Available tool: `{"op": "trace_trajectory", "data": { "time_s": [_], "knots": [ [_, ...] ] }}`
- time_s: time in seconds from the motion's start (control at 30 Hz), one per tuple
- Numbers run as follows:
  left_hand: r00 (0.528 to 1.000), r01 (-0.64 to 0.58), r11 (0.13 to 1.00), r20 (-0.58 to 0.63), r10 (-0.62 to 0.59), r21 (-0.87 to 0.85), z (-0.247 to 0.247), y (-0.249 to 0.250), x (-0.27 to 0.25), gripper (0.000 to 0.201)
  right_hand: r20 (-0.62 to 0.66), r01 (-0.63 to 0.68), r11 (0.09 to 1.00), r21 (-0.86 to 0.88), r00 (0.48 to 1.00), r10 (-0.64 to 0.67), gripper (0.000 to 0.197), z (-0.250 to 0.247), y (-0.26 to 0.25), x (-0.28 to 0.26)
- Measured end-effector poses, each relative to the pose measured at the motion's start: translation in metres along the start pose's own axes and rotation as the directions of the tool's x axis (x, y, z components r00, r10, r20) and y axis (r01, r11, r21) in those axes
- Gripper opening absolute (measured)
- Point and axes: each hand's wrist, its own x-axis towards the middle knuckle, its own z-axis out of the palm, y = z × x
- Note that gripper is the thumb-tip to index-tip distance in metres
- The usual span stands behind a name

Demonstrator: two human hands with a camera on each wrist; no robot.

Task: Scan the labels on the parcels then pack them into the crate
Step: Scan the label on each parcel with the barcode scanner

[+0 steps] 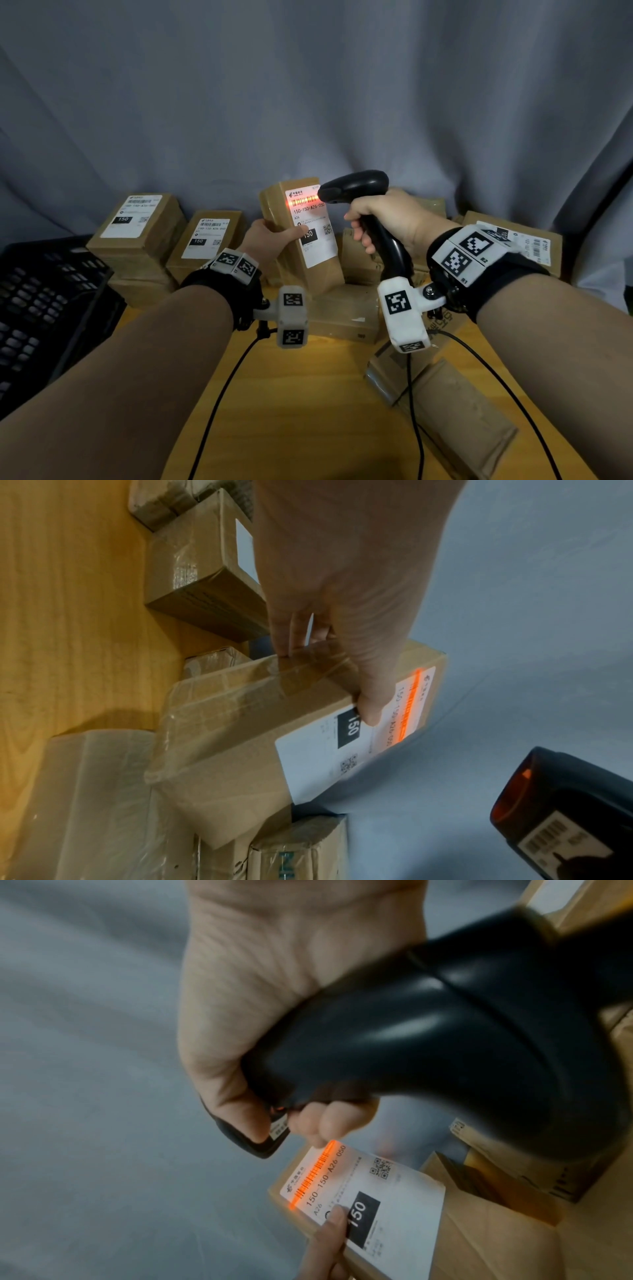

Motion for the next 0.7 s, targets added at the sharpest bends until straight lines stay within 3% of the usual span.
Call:
{"op": "trace_trajectory", "data": {
  "time_s": [0.33, 0.47, 0.53, 0.6, 0.63, 0.7],
  "knots": [
    [0.999, 0.025, 1.000, -0.024, -0.026, -0.013, -0.003, -0.002, 0.000, 0.077, -0.006, 0.030, 1.000, 0.003, 1.000, -0.030, 0.014, 0.008, -0.002, -0.001],
    [0.998, 0.067, 0.991, 0.011, -0.066, -0.113, -0.004, -0.005, -0.011, 0.057, -0.070, 0.098, 0.992, 0.079, 0.993, -0.092, 0.010, 0.011, 0.007, 0.006],
    [0.995, 0.095, 0.979, 0.012, -0.095, -0.180, -0.008, -0.014, -0.015, 0.052, -0.074, 0.074, 0.997, -0.006, 0.994, -0.074, 0.013, 0.016, 0.019, 0.011],
    [0.992, 0.114, 0.958, -0.024, -0.125, -0.265, -0.016, -0.024, -0.018, 0.065, -0.071, 0.047, 0.997, -0.063, 0.996, -0.051, 0.018, 0.029, 0.037, 0.017],
    [0.986, 0.124, 0.940, -0.064, -0.151, -0.318, -0.023, -0.029, -0.018, 0.074, -0.050, 0.011, 0.999, -0.051, 0.999, -0.014, 0.023, 0.037, 0.046, 0.021],
    [0.967, 0.127, 0.903, -0.152, -0.204, -0.410, -0.040, -0.037, -0.018, 0.067, 0.028, -0.110, 0.994, 0.025, 0.994, 0.109, 0.026, 0.058, 0.060, 0.028]
  ]
}}
